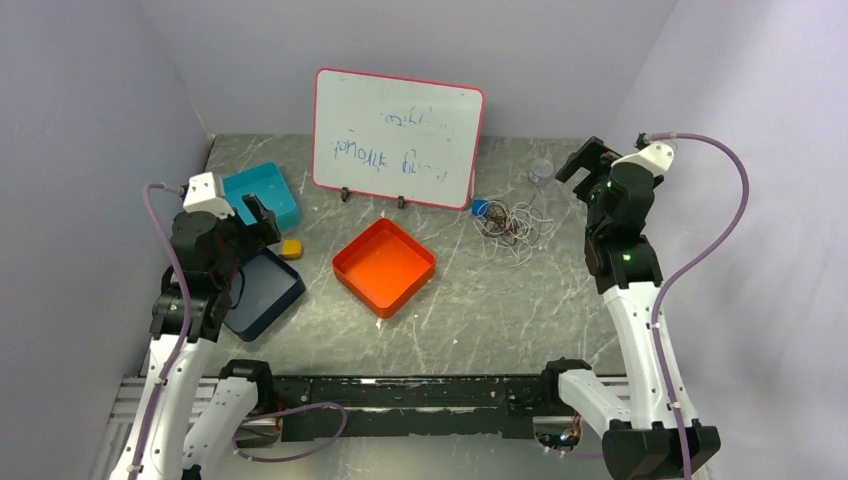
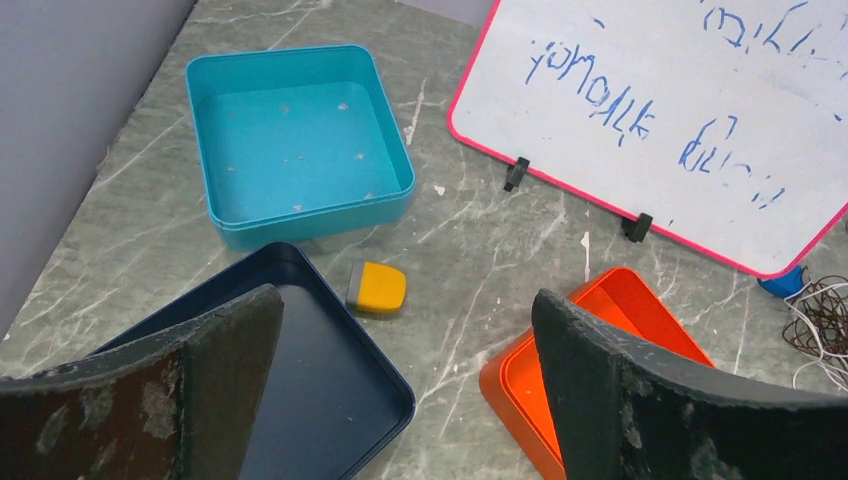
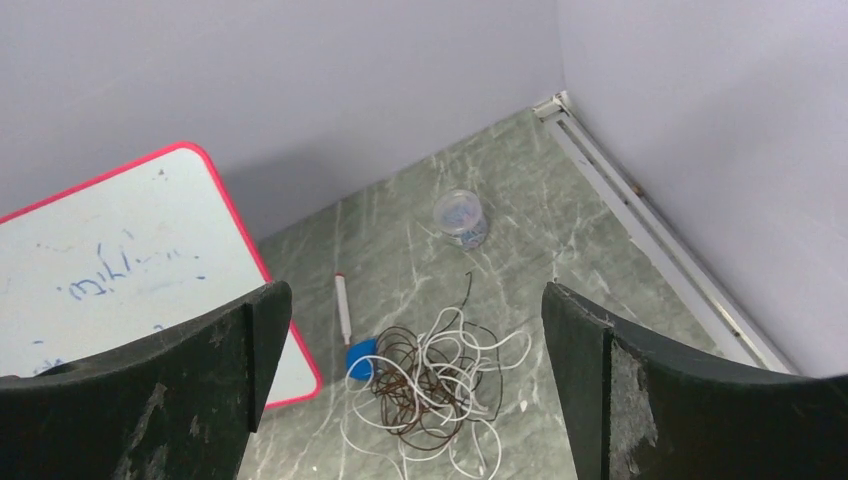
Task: Untangle the cables
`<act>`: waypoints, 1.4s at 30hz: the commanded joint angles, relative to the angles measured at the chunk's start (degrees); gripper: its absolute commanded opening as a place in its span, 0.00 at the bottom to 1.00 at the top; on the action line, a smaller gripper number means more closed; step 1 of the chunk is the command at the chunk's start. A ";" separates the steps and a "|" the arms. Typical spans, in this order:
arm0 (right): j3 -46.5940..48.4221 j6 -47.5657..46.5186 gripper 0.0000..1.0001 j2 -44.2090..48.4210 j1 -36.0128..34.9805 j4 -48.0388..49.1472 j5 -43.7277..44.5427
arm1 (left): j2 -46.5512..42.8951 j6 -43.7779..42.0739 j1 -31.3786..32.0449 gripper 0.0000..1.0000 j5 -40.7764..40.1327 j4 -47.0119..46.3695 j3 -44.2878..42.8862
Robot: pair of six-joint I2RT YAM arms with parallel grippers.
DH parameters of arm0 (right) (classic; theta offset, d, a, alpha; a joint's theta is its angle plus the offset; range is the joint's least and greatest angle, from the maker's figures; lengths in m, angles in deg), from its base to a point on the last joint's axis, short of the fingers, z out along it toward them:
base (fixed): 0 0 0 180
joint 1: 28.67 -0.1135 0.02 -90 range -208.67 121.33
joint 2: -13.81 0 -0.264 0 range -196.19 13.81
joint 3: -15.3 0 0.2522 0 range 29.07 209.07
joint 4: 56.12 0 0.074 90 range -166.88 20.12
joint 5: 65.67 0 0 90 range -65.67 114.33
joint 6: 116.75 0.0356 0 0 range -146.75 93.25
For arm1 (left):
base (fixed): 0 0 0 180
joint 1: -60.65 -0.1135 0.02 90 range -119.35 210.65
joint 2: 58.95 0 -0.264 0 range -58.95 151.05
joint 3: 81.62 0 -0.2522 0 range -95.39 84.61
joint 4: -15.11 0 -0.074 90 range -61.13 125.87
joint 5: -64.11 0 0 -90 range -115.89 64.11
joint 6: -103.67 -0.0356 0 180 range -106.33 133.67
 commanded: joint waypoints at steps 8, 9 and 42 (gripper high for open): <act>1.05 -4.20 1.00 -0.14 0.33 -1.36 5.12 | -0.13 0.68 -0.47 0.99 -0.81 0.75 -2.08; 1.24 -4.35 1.00 -0.63 0.31 -1.58 4.59 | 0.27 0.59 -0.47 0.99 -0.59 1.26 -2.17; 21.55 -9.38 0.99 -54.07 -1.00 -15.45 -23.52 | 4.97 -3.82 -0.47 0.97 9.18 -2.83 5.40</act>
